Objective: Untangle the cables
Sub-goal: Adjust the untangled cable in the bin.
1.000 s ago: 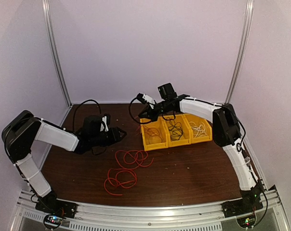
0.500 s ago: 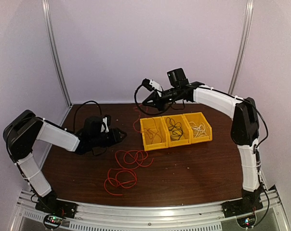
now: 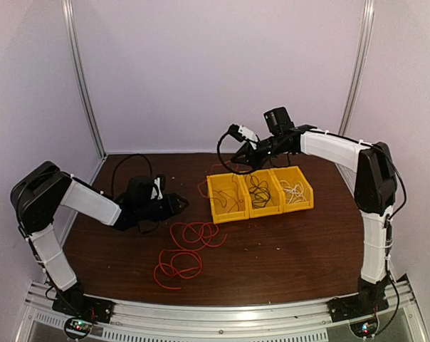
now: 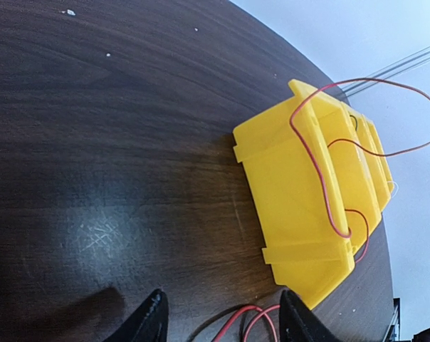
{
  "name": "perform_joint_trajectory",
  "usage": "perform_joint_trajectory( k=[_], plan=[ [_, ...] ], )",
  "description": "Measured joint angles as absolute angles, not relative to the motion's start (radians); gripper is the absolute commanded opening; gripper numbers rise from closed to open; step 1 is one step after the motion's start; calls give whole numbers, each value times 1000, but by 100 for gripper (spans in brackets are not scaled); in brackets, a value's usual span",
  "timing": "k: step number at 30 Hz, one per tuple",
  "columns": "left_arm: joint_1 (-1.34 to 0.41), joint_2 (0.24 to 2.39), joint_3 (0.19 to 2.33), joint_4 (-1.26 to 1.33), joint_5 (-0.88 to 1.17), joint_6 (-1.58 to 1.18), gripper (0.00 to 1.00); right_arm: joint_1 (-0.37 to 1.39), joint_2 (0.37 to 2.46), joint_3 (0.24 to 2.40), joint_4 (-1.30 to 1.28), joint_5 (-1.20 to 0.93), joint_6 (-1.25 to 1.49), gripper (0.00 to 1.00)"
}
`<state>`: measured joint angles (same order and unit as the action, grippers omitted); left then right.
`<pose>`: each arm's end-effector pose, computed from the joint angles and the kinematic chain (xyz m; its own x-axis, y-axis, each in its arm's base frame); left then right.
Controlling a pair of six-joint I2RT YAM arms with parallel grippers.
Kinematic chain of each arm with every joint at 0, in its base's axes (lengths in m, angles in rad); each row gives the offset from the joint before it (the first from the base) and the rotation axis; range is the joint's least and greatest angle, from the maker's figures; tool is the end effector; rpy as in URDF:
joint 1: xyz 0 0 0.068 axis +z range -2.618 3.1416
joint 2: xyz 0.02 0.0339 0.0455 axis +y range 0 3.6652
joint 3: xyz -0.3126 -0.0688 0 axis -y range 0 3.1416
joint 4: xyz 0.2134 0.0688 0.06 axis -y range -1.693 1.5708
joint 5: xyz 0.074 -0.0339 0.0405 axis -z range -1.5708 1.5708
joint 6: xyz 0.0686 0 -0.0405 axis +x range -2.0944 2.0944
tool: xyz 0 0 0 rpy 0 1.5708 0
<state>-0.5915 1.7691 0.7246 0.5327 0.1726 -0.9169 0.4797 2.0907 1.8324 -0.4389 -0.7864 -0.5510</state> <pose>0.2957 -0.2128 0.1963 -0.7820 -0.4167 -0.4636 0.0871 0.6634 -0.7432 0.4130 0.2696 0.3097 -0.0626 -0.4494 -0.8911 -0.9861 0.1654 -0.0142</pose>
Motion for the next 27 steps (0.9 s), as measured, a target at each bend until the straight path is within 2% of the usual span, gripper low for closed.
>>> perform_joint_trajectory(
  k=[7,18,27],
  plan=[
    [-598,1813,768,563,202,-919,54,440,2053,1789,-437,-783,-551,0],
    [-619,1921,1021,581,253,-910,54,430,2003,1691,-435,-760,-554,0],
    [-621,1848,942,536,215,-884,54,495,2111,1762,-434,-760,-543,0]
  ],
)
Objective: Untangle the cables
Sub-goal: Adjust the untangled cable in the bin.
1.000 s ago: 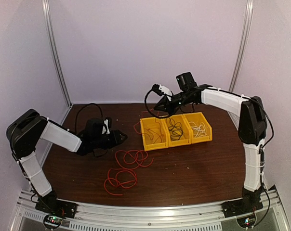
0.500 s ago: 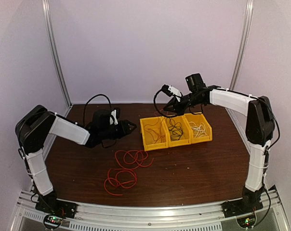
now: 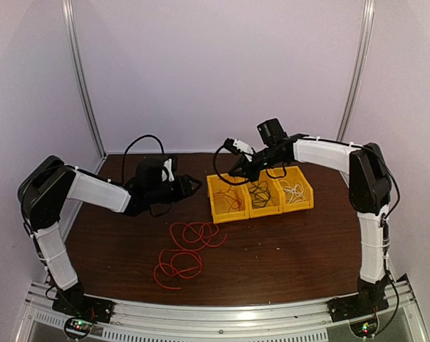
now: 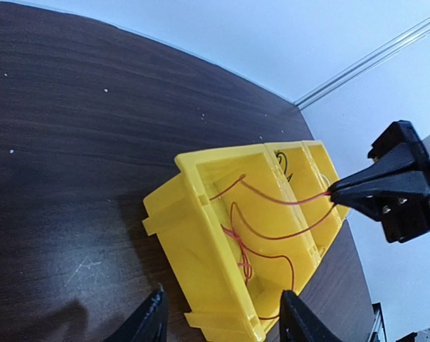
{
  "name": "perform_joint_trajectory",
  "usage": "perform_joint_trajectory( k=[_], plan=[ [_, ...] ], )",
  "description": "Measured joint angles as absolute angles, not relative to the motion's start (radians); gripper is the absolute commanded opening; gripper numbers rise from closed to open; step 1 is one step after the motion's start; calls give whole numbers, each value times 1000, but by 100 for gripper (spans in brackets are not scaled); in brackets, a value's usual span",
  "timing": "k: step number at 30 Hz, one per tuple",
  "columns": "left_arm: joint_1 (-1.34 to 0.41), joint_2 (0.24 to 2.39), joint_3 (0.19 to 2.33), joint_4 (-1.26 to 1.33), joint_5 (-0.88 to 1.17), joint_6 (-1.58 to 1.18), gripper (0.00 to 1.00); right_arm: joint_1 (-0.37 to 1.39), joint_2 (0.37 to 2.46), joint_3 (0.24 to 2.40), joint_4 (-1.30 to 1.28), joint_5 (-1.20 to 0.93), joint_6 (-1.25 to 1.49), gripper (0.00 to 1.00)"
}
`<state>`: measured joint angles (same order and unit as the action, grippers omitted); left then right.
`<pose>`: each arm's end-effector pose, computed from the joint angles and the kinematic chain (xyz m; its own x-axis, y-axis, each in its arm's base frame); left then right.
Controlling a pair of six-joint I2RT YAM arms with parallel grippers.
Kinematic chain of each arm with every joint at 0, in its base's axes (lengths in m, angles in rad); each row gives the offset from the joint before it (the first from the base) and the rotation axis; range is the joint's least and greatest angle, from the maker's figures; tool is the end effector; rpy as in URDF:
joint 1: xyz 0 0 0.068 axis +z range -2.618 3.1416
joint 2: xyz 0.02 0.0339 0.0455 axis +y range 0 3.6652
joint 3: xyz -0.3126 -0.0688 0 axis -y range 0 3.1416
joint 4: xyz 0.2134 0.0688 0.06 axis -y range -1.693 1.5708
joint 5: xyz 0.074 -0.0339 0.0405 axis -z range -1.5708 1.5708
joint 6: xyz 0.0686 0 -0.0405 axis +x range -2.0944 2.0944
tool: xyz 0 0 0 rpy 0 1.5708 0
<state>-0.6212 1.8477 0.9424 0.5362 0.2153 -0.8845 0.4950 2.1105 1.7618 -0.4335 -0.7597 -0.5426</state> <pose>0.3297 -0.2540 0.2325 -0.7511 -0.3918 -0.5314 0.2360 0.5923 -0.7703 0.4083 0.2741 0.2779 -0.1313 -0.4963 -0.8581 -0.9834 0.1747 0.0494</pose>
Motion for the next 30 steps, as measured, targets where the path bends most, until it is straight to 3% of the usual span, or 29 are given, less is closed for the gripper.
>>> perform_joint_trajectory(
  k=[6,13,23,26,30],
  plan=[
    [-621,1691,888,467,143,-835,55,558,2255,1829,-444,-724,-522,0],
    [-621,1559,854,397,44,-775,57,579,2281,1829,-467,-639,-521,0],
    [-621,1507,830,222,22,-691,58,596,2203,1788,-514,-538,-519,37],
    [-621,1440,781,154,22,-663,59,600,2110,1757,-534,-508,-519,42],
    [-621,1325,703,79,30,-643,59,616,1939,1665,-526,-473,-534,40]
  ],
)
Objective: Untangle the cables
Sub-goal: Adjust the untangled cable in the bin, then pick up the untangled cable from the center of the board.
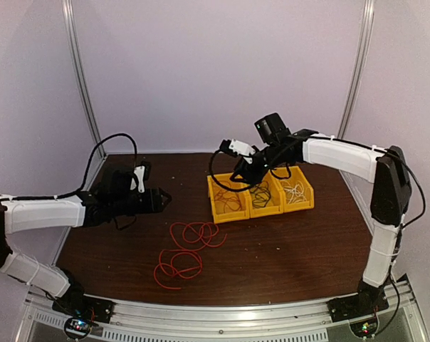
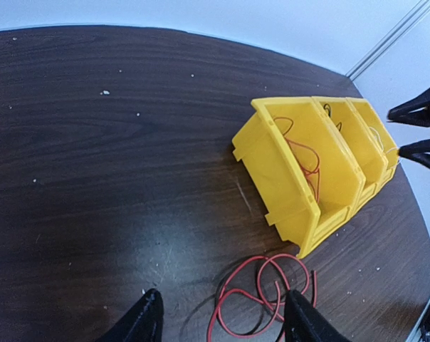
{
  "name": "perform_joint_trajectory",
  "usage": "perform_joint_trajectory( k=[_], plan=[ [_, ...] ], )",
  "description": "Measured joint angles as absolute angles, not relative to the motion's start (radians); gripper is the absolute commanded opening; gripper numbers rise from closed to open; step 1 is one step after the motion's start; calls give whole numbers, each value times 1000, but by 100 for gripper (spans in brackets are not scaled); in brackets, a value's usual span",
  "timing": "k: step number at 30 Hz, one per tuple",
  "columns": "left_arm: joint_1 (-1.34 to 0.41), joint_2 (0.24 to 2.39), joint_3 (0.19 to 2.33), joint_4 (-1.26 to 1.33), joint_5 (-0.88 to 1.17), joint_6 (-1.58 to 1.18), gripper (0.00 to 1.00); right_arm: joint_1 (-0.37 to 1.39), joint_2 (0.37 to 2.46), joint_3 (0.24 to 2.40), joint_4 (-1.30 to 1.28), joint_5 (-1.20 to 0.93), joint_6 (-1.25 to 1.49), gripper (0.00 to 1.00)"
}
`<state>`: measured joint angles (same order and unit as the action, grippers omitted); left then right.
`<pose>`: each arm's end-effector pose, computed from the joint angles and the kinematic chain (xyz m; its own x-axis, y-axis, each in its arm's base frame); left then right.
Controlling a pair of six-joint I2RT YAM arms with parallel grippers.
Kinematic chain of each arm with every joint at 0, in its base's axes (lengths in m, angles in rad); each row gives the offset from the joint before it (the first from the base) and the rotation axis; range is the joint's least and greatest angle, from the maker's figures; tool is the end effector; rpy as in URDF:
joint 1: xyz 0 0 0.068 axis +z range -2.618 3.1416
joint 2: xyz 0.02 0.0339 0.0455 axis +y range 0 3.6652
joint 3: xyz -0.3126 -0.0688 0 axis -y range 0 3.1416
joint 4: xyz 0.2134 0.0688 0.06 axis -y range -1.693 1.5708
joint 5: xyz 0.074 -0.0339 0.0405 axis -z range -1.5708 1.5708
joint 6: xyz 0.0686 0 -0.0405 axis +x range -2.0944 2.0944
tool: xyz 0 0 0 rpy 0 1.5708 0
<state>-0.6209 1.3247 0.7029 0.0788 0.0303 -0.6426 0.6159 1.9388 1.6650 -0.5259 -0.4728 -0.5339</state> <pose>0.2219 -0.1613 0.2675 -0.6976 -0.2375 -0.6760 0.2305 0.8189 -0.5256 0.3479 0.2845 0.3084 -0.1103 -0.6332 -0.7661 -0.9636 0.2569 -0.0735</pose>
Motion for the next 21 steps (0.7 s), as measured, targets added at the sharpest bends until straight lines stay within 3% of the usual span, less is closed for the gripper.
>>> perform_joint_trajectory(
  k=[6,16,21],
  plan=[
    [-621,1258,612,50,94,-648,58,759,1786,1470,-512,-473,-611,34],
    [-621,1362,553,67,236,-686,55,932,1958,1388,-516,-448,-634,35],
    [-621,1456,568,74,285,-693,44,936,1997,1421,-511,-437,-633,36]
  ],
)
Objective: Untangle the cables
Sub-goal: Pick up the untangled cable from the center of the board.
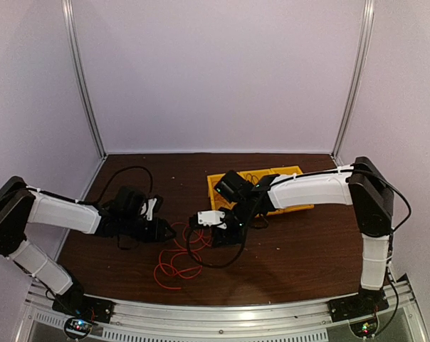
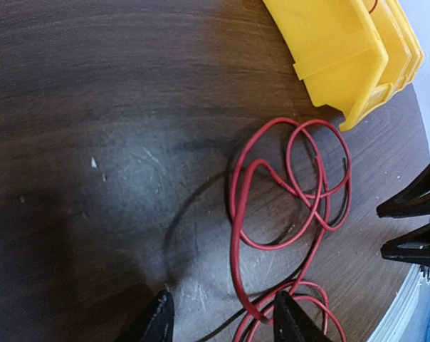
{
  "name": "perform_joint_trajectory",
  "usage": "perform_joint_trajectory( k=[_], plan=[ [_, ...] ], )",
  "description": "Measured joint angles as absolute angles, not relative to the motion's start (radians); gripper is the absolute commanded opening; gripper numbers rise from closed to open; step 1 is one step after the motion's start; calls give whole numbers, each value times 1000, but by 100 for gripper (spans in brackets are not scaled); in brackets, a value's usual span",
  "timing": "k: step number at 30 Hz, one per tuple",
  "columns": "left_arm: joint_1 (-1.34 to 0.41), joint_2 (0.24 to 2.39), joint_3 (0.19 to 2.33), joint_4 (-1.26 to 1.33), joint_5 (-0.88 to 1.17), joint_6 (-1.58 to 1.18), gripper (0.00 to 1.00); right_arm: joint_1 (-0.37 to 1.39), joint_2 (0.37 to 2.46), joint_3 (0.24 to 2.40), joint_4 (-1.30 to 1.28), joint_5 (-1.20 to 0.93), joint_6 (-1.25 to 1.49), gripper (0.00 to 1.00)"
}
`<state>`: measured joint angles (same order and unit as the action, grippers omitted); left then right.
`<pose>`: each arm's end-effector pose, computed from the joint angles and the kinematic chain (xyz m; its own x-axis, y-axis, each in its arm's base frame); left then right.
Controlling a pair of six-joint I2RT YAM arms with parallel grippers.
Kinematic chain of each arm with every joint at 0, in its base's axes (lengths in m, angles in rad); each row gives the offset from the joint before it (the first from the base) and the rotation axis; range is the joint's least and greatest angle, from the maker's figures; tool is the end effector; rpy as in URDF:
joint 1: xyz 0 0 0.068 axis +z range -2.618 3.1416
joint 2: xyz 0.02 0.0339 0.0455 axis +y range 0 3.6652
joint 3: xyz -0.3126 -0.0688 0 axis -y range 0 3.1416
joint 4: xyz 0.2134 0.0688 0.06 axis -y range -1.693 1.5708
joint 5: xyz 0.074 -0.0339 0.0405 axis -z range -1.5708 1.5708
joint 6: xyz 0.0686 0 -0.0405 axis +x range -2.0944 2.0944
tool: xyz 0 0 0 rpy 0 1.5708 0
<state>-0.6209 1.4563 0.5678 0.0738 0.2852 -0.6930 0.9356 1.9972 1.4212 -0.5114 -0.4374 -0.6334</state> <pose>0.2013 -0.1677 0.1945 -0.9122 -0.1013 -0.3971 0.1723 0.7845 -0.5958 0.2283 0.3587 0.2117 0.0773 -0.7988 -0.5966 -0.9928 -0.1164 0.0272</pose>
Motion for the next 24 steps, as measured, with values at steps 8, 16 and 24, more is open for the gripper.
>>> perform_joint_trajectory(
  k=[8,16,24],
  plan=[
    [-621,1560,691,56,318,-653,0,940,1998,1468,-488,-440,-622,42],
    [-621,1457,879,-39,310,-581,0,945,1971,1471,-501,-442,-624,44],
    [-621,1276,1081,-120,288,-481,0,882,1909,1784,-686,-587,-621,45]
  ],
)
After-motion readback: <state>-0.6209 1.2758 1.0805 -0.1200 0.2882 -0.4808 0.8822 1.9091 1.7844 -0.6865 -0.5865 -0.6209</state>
